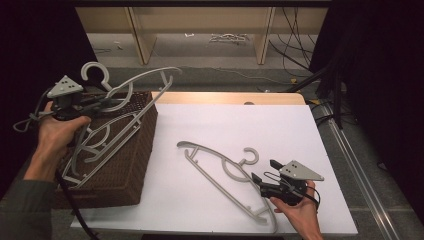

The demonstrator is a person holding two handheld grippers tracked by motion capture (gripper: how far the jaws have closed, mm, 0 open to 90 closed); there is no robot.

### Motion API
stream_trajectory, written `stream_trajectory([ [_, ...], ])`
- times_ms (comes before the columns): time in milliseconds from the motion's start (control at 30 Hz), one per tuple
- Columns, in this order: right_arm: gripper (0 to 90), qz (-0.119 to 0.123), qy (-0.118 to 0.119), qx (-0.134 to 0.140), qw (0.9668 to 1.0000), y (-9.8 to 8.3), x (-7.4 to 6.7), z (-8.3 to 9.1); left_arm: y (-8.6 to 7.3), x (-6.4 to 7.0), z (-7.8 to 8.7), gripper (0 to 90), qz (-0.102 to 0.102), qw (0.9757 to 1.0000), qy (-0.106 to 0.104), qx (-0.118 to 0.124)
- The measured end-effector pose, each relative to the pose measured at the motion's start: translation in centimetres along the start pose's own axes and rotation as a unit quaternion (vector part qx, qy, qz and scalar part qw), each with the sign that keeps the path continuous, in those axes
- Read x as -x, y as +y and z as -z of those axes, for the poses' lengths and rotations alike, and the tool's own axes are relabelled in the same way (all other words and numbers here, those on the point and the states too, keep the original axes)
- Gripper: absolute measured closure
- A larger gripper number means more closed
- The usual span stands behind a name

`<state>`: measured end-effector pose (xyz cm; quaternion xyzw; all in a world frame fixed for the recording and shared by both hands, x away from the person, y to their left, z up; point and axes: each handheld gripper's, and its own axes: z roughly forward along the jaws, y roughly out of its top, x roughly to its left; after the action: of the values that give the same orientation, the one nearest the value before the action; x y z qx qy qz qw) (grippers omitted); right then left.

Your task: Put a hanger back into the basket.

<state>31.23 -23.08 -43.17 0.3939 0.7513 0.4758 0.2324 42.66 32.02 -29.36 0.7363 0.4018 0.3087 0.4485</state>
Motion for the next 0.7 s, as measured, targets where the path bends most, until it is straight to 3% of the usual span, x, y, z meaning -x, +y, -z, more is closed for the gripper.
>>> stream_trajectory([
  [233,24.5,0.0,0.0,0.0,1.0,0.0,0.0,0.0,-2.2,-2.2,0.4,81.6,-0.002,0.9998,0.02,0.005],
  [400,24.6,0.002,-0.001,0.002,1.0,0.0,0.0,-0.1,-3.8,-3.5,0.6,81.6,0.015,0.9994,0.032,-0.001],
  [433,24.6,-0.001,0.005,0.015,0.9999,-0.1,-0.1,-0.4,-4.1,-3.8,0.7,81.5,0.012,0.9993,0.035,-0.003],
  [700,24.6,0.003,0.0,0.006,1.0,-0.1,0.0,-0.3,-6.2,-5.2,1.5,81.5,0.011,0.9987,0.049,0.001],
])
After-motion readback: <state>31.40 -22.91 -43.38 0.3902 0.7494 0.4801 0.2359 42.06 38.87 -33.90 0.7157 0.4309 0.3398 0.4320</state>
